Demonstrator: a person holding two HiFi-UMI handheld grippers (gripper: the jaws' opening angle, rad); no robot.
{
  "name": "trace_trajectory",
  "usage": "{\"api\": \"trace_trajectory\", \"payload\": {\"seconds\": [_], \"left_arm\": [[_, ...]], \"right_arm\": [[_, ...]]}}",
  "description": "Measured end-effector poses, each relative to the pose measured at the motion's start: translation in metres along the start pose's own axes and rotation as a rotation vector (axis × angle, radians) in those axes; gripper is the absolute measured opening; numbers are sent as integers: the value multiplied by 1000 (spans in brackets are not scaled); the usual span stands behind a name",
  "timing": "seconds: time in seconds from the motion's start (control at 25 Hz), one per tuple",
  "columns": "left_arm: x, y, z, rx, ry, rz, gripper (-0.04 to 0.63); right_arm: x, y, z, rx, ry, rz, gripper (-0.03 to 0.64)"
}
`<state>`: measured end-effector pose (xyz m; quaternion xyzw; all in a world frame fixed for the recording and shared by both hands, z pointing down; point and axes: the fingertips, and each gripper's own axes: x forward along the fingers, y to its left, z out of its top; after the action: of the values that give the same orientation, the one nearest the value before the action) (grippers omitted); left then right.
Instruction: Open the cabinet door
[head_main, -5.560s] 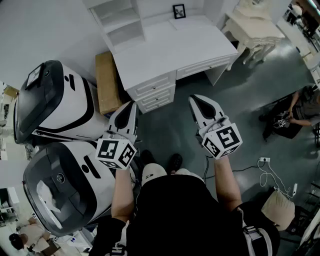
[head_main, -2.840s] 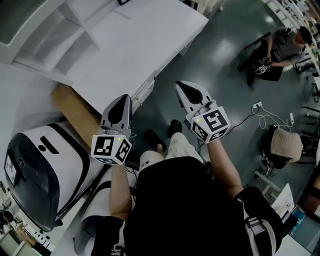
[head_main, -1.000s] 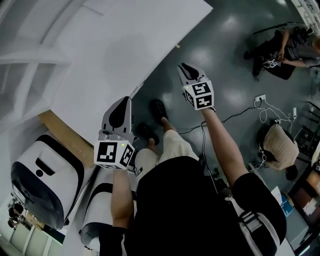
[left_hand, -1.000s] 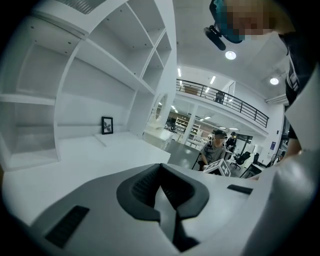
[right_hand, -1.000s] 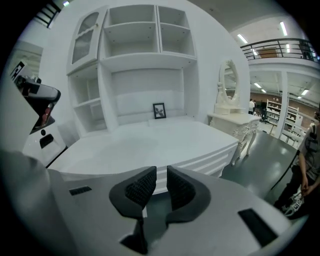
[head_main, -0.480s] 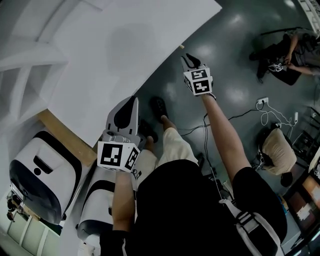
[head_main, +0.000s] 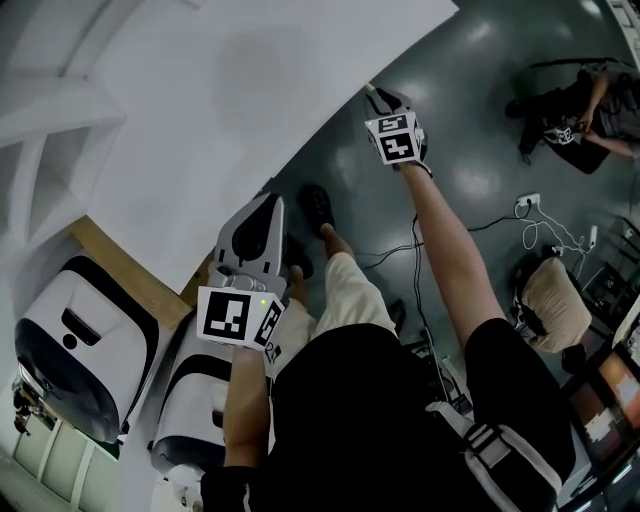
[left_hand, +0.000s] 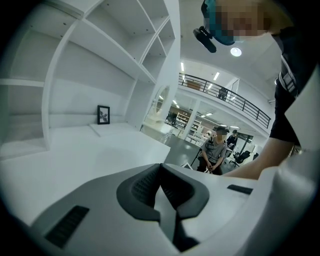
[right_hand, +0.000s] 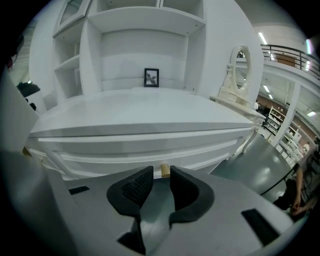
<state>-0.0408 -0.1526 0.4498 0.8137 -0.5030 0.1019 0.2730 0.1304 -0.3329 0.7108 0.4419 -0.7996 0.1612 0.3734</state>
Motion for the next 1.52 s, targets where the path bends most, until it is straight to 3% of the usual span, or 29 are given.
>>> {"api": "trace_trajectory", "payload": {"seconds": [0.52, 1.04, 1.52], "left_arm": [[6, 6, -11, -22, 23, 9, 23], [6, 10, -14, -26, 31, 22, 23], [6, -1, -18, -18, 41, 6, 23]], "right_arm": [[33, -7, -7, -124, 55, -24, 128], [41, -4, -5, -215, 51, 26, 95], [39, -6, -6, -185, 47, 50, 89]]}}
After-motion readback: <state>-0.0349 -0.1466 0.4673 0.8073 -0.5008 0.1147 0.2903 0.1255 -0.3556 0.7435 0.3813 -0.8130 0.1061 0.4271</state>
